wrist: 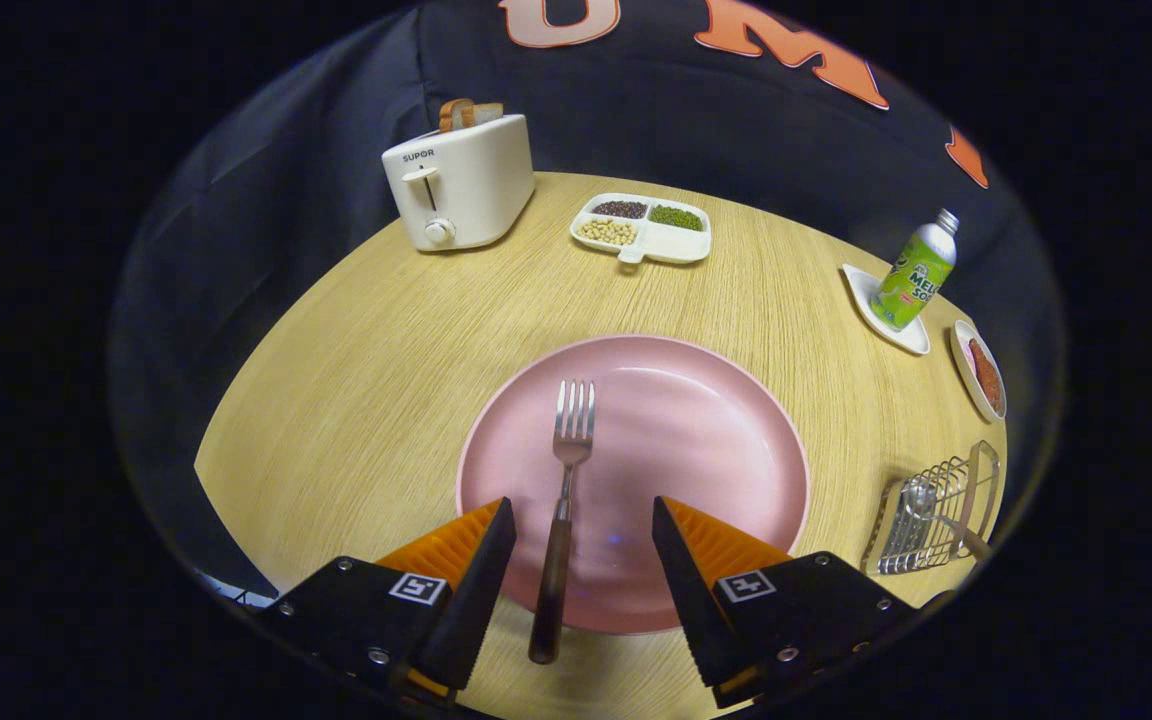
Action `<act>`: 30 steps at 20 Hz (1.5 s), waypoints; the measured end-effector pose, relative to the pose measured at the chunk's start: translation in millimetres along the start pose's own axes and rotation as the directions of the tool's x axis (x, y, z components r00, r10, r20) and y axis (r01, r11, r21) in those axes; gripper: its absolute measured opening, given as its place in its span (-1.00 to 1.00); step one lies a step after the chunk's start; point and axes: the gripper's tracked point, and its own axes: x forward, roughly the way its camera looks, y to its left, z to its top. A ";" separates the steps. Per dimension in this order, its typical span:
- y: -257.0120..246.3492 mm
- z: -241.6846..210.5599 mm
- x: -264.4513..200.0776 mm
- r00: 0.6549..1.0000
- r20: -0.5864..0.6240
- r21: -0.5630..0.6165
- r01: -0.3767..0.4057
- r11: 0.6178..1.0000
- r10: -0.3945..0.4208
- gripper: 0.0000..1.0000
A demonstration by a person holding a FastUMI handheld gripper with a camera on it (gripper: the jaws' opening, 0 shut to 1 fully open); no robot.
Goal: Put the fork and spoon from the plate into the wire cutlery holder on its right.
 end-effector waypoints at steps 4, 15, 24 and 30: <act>-0.7 -1.7 8.1 1.000 0.002 0.010 0.014 1.000 -0.014 0.43; -0.5 -10.1 9.5 1.000 -0.012 0.054 -0.009 0.998 0.010 -0.86; -38.9 15.4 -29.2 0.995 0.096 0.160 -0.005 0.987 -0.011 -0.90; -74.0 29.8 -65.8 0.985 0.163 0.208 0.025 0.978 -0.060 -0.90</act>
